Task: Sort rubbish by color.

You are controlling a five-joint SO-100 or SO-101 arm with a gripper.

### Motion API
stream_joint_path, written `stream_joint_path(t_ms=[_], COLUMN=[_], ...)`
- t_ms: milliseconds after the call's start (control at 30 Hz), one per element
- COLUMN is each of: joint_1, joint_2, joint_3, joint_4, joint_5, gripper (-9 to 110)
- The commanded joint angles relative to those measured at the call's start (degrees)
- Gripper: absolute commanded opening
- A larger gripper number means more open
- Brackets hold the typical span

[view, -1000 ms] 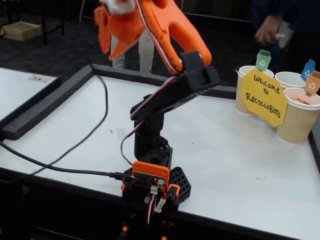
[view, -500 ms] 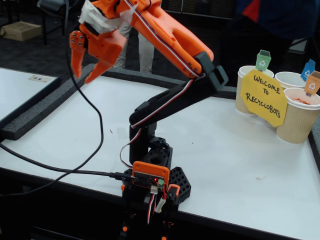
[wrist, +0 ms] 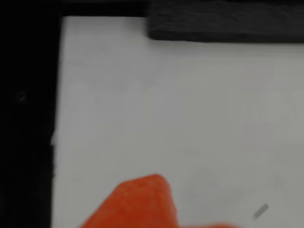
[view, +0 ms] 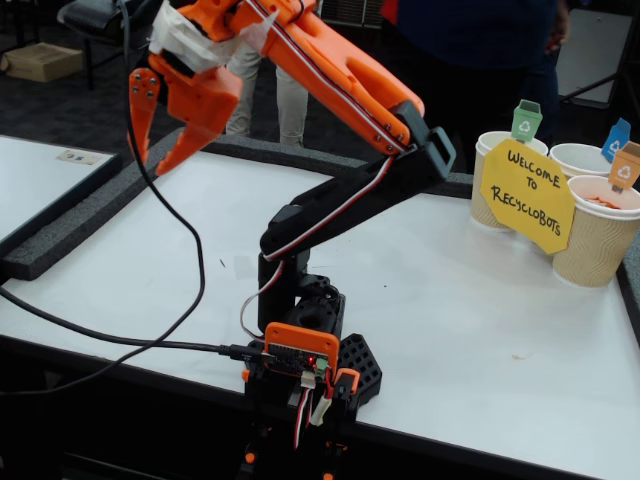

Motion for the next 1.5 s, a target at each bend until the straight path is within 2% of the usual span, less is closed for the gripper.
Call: stream_joint_path(t_ms=[0,67,233,367,500,700,867,1100,1467], joint_1=[9.67,14.41,17.23,23.82,35.86,62.67,79.19,98.09,118.83], joint_2=[3.69,3.69,3.78,3.78,3.78,3.78,3.78,3.78,3.69], joint_3=[-1.85,-2.64,-3.16,-3.34,-3.34,-2.81,-1.67,0.35,6.86], joint_4=[-1.14,-1.41,-1.23,-2.11,-3.96,-8.53,-9.84,-10.46,-10.55], joint_5=[0.18,0.18,0.79,0.88,0.88,0.88,0.88,0.97,0.88], gripper=[0,0,0,0,0,0,0,0,0])
